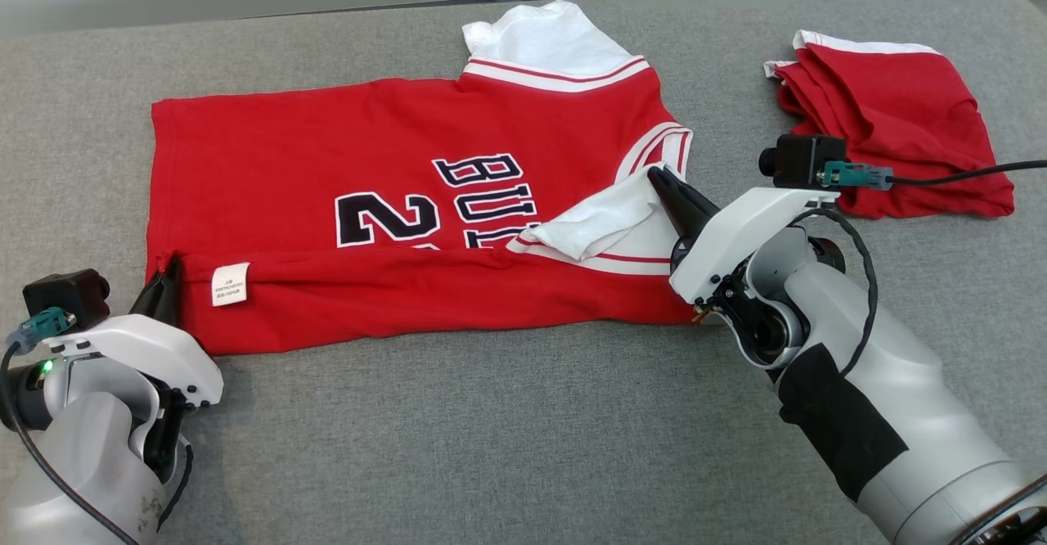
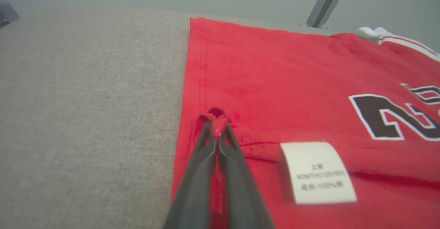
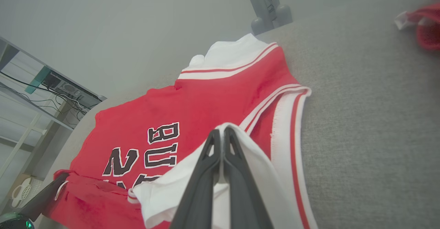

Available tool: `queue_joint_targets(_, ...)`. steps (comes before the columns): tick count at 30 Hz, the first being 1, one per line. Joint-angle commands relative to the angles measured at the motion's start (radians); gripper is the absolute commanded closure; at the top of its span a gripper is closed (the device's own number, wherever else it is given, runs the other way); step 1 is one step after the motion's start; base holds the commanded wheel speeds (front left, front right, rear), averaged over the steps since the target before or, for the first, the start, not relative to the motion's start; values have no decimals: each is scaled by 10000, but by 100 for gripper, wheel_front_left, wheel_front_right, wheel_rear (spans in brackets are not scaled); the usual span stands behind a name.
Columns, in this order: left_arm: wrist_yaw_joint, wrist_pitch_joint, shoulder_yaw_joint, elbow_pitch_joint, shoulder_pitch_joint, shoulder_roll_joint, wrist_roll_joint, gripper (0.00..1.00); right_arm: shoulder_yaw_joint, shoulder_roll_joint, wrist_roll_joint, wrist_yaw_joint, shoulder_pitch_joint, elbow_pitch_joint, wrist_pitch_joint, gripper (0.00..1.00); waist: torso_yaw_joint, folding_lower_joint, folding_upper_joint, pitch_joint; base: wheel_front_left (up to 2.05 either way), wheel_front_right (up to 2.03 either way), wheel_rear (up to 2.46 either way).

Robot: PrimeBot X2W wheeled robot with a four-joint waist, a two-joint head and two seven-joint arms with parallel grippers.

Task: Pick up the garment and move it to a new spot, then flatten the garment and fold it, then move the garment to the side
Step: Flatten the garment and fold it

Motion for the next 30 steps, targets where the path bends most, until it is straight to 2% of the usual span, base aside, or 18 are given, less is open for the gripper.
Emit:
queue_joint_targets(1,-7,-68,-58,39,-129,17,-75,82,72,-25,95,1,-76,84,-108,52,17,0,0,-8,0,0,0)
queue_joint_targets(2,-7,-77,-127,75,-140,16,-127,68,152,-23,161,1,-111,137,-164,17,35,0,0,-17,0,0,0)
queue_joint_targets(3,-7,-100,-192,112,-135,21,-153,57,243,-21,228,1,-131,181,-209,0,50,0,0,-32,0,0,0)
queue_joint_targets(4,-7,-110,-246,129,-115,30,-168,24,321,-15,299,1,-141,221,-286,0,62,0,0,-54,0,0,0)
queue_joint_targets(5,-7,-131,-277,139,-100,26,-193,0,387,-13,356,1,-151,242,-362,0,76,0,0,-75,0,0,0)
queue_joint_targets(11,-8,-159,-140,-331,313,68,-111,0,889,-304,614,1,96,95,-919,0,164,0,0,-270,0,0,0)
queue_joint_targets(21,214,-164,1077,-2664,1955,-262,836,0,1756,-1305,291,1,796,-764,-2006,0,390,0,0,-688,0,0,0)
queue_joint_targets(30,141,-165,1723,-3664,3043,-537,1685,0,1364,-1950,-765,1,1667,-1390,-2102,0,438,0,0,-836,0,0,0)
